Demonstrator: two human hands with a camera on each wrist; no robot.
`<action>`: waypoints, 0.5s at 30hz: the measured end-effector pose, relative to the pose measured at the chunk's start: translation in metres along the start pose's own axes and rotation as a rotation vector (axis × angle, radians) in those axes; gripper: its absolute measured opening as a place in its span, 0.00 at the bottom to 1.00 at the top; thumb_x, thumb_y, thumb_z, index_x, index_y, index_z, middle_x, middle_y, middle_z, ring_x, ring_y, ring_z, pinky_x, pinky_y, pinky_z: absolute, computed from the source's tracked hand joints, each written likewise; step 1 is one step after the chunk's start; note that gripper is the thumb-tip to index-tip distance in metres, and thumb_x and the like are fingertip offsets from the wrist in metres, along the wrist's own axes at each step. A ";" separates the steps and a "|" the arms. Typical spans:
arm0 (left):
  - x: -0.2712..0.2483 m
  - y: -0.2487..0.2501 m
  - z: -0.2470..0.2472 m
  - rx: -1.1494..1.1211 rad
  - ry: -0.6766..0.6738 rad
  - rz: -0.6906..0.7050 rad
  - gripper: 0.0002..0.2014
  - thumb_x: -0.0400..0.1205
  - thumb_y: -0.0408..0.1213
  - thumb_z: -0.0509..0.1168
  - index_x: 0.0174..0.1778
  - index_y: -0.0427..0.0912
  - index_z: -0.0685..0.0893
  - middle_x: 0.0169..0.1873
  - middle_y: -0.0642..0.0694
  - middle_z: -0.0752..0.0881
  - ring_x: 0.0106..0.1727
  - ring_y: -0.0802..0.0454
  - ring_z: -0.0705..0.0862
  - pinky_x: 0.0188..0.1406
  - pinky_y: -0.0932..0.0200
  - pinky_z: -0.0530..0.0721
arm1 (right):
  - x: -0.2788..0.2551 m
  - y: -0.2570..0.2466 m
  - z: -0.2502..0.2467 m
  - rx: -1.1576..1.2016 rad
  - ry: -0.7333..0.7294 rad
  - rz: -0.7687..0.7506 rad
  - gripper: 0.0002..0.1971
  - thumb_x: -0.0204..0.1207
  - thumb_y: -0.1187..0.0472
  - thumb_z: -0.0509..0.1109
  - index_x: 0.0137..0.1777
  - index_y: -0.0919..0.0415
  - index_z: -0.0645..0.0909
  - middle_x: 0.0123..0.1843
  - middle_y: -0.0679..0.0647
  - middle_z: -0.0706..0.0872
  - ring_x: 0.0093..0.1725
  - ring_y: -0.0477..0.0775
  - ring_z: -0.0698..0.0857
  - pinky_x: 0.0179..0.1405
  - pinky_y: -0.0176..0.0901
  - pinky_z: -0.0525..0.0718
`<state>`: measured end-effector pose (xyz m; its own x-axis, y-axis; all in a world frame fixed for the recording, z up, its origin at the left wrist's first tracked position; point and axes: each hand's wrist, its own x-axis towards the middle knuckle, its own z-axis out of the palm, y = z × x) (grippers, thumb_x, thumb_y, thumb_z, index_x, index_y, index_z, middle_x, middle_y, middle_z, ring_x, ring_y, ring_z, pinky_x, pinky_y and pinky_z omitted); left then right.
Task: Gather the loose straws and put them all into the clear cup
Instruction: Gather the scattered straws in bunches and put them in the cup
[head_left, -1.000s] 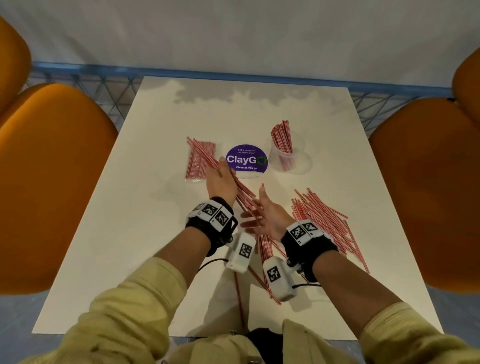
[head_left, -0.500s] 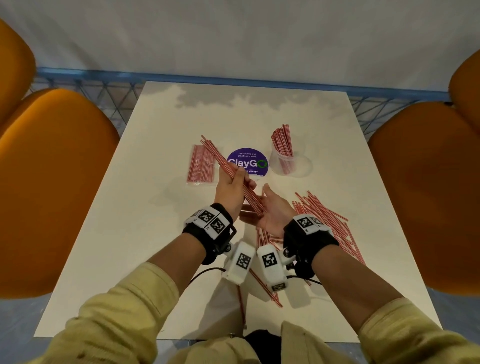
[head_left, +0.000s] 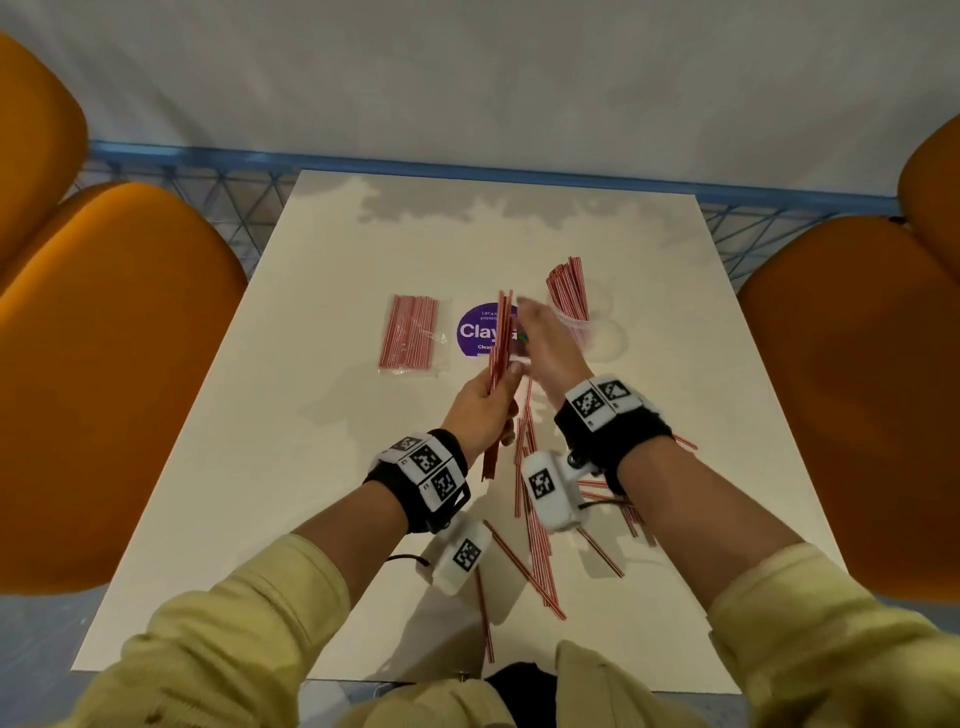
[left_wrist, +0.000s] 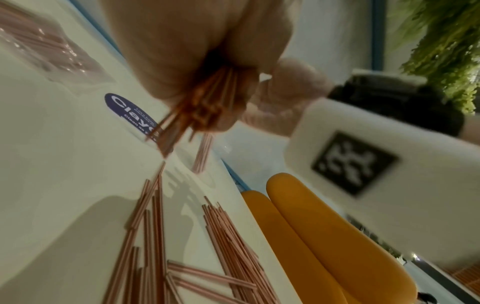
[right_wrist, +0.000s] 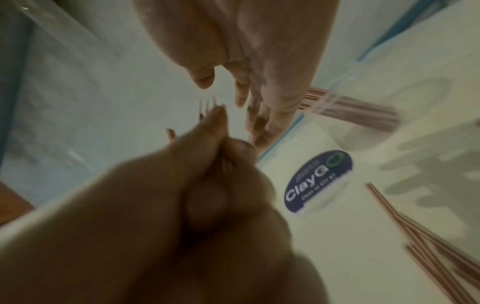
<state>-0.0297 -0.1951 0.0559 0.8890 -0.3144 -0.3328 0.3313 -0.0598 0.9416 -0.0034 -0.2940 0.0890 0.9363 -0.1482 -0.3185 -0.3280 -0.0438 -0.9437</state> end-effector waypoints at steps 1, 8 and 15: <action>0.000 -0.001 0.000 0.024 -0.008 -0.015 0.14 0.85 0.49 0.56 0.37 0.46 0.73 0.21 0.49 0.69 0.15 0.57 0.68 0.21 0.61 0.73 | 0.004 -0.007 0.001 -0.043 0.019 -0.044 0.22 0.85 0.49 0.51 0.75 0.56 0.66 0.63 0.54 0.82 0.60 0.56 0.83 0.62 0.50 0.82; 0.001 -0.002 0.000 0.026 -0.030 -0.115 0.16 0.85 0.45 0.56 0.33 0.41 0.70 0.15 0.51 0.73 0.12 0.56 0.72 0.20 0.61 0.75 | -0.002 -0.009 0.008 -0.434 -0.044 -0.156 0.19 0.85 0.59 0.53 0.63 0.63 0.83 0.65 0.55 0.85 0.67 0.51 0.81 0.62 0.33 0.70; 0.017 0.005 -0.008 -0.296 0.185 -0.052 0.15 0.84 0.48 0.58 0.35 0.45 0.74 0.17 0.53 0.69 0.14 0.60 0.68 0.19 0.63 0.72 | -0.010 0.024 0.004 0.000 0.007 0.030 0.23 0.83 0.50 0.57 0.76 0.55 0.63 0.71 0.55 0.75 0.66 0.55 0.78 0.67 0.54 0.77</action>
<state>-0.0109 -0.1933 0.0543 0.9020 -0.1391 -0.4086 0.4303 0.2147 0.8768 -0.0204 -0.2897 0.0691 0.9252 -0.1563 -0.3459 -0.3557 -0.0391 -0.9338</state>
